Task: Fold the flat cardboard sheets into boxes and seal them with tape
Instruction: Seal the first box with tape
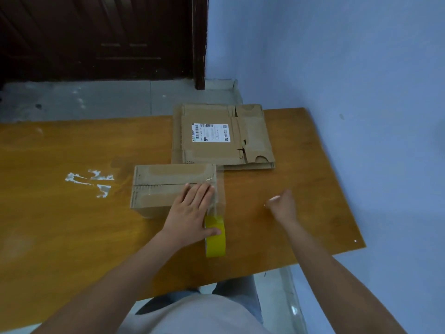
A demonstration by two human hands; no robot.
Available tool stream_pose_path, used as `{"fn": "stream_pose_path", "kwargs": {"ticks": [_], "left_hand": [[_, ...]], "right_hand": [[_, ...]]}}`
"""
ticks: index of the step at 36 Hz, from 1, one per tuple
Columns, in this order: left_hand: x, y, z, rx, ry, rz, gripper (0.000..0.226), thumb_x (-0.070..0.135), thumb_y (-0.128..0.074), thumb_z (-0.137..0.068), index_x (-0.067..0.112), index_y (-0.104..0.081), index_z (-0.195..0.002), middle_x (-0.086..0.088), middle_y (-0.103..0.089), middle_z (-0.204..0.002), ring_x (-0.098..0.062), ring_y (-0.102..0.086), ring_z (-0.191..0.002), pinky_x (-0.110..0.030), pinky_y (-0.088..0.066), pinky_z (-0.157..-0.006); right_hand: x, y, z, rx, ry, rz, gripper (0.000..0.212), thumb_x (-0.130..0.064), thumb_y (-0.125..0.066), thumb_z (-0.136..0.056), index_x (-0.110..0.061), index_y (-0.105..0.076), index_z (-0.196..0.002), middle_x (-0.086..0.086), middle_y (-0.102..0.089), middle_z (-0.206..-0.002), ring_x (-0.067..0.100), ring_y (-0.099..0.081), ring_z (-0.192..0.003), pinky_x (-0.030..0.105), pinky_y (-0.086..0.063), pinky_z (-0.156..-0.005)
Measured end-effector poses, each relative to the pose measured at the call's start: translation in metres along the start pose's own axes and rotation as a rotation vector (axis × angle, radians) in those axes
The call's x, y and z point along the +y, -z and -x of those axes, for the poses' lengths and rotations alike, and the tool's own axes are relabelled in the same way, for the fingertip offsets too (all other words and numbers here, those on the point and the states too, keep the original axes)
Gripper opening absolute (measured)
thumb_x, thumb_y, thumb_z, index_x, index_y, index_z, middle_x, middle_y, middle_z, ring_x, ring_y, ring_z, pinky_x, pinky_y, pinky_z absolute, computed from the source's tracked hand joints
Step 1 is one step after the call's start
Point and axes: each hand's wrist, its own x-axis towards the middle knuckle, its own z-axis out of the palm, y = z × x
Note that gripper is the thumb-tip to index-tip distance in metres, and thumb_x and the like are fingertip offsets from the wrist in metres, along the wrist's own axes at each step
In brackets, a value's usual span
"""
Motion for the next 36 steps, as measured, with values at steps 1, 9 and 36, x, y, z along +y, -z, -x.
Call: {"fn": "stream_pose_path", "kwargs": {"ticks": [1, 9, 36], "left_hand": [[0.000, 0.000, 0.000, -0.005, 0.001, 0.000, 0.104, 0.082, -0.032, -0.068, 0.005, -0.033, -0.138, -0.014, -0.048, -0.137, -0.028, -0.034, -0.130, -0.047, -0.022, -0.108], [0.001, 0.002, 0.000, -0.041, 0.018, 0.005, 0.107, 0.085, -0.031, -0.066, 0.003, -0.050, -0.133, -0.013, -0.053, -0.133, -0.028, -0.039, -0.126, -0.047, -0.024, -0.106], [0.001, 0.001, 0.001, -0.026, -0.005, 0.014, 0.106, 0.083, -0.031, -0.064, 0.003, -0.053, -0.131, -0.013, -0.055, -0.133, -0.029, -0.050, -0.124, -0.047, -0.027, -0.107]], "right_hand": [[-0.001, 0.001, 0.011, -0.007, -0.019, -0.118, 0.037, -0.014, -0.072, -0.080, -0.007, -0.043, -0.102, 0.013, -0.058, -0.099, 0.030, -0.060, -0.094, 0.030, -0.043, -0.066], [-0.016, -0.006, 0.108, -0.111, 0.147, -0.542, 0.036, -0.009, -0.073, -0.079, -0.016, -0.038, -0.071, 0.003, -0.060, -0.089, 0.010, -0.054, -0.076, 0.023, -0.042, -0.069], [-0.028, -0.041, 0.122, 0.083, 0.305, -0.190, 0.037, -0.017, -0.070, -0.082, -0.018, -0.037, -0.065, -0.005, -0.039, -0.078, 0.007, -0.039, -0.065, 0.013, -0.035, -0.060]]}}
